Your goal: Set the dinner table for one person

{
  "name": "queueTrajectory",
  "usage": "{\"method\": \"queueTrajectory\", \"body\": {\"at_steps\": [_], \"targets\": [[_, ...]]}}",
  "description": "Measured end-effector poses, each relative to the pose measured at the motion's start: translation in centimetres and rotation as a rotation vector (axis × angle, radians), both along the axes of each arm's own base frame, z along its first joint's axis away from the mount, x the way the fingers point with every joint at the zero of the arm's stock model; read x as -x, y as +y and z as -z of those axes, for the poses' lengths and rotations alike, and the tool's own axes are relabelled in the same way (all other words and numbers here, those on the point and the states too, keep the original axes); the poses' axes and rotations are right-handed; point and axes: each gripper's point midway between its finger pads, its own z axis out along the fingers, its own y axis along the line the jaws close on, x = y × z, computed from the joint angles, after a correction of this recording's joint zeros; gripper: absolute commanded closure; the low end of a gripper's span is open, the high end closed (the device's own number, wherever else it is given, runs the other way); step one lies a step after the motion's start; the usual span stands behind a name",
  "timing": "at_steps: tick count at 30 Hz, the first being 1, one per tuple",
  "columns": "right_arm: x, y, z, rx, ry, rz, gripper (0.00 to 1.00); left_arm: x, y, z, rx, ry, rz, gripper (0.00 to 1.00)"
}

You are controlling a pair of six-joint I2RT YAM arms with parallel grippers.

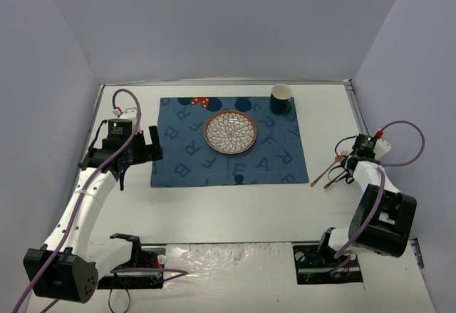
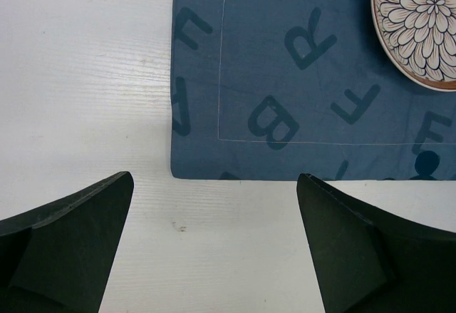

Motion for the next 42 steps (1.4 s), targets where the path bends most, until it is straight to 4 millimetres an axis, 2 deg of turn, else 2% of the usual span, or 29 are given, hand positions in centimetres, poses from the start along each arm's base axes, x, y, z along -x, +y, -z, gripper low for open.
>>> {"method": "queueTrajectory", "body": {"at_steps": [3, 5, 9, 11, 15, 18, 20, 26, 30, 33, 36, 42], "targets": [[-0.7, 0.2, -2.8, 0.054, -0.058, -0.016, 1.0, 0.0, 0.0, 0.0, 0.0, 0.001, 0.0, 0.03], [-2.0, 1.4, -4.9, 0.092, -0.105, -0.063, 1.0, 0.0, 0.0, 0.1, 0.0, 0.003, 0.0, 0.03], [-4.8, 5.8, -7.7, 0.125, -0.164, -0.216, 1.0, 0.0, 0.0, 0.1, -0.001, 0.005, 0.0, 0.03], [-6.2, 8.9, -8.8, 0.125, -0.181, -0.314, 1.0, 0.0, 0.0, 0.1, -0.001, 0.006, -0.001, 0.03], [-9.3, 13.9, -9.8, 0.13, -0.173, -0.479, 1.0, 0.0, 0.0, 0.2, -0.002, 0.007, -0.002, 0.03], [-10.7, 17.3, -9.1, 0.128, -0.149, -0.585, 1.0, 0.0, 0.1, 0.2, -0.004, 0.007, -0.004, 0.03], [-10.9, 19.3, -8.0, 0.115, -0.108, -0.65, 1.0, 0.0, 0.1, 0.2, -0.004, 0.007, -0.005, 0.03], [-11.8, 23.2, -3.6, 0.107, 0.018, -0.791, 1.0, 0.0, 0.2, 0.2, -0.007, 0.007, -0.009, 0.03], [-11.1, 24.3, -0.5, 0.098, 0.105, -0.854, 1.0, -0.1, 0.4, 0.2, -0.01, 0.009, -0.015, 0.03], [-10.6, 24.5, 0.9, 0.096, 0.148, -0.881, 1.0, -0.1, 0.5, 0.3, -0.012, 0.009, -0.018, 0.03], [-10.5, 24.5, 1.6, 0.094, 0.164, -0.895, 1.0, -0.1, 0.5, 0.3, -0.013, 0.01, -0.019, 0.03], [-10.6, 24.6, 1.6, 0.095, 0.159, -0.908, 1.0, -0.1, 0.5, 0.3, -0.013, 0.012, -0.019, 0.03]]}}
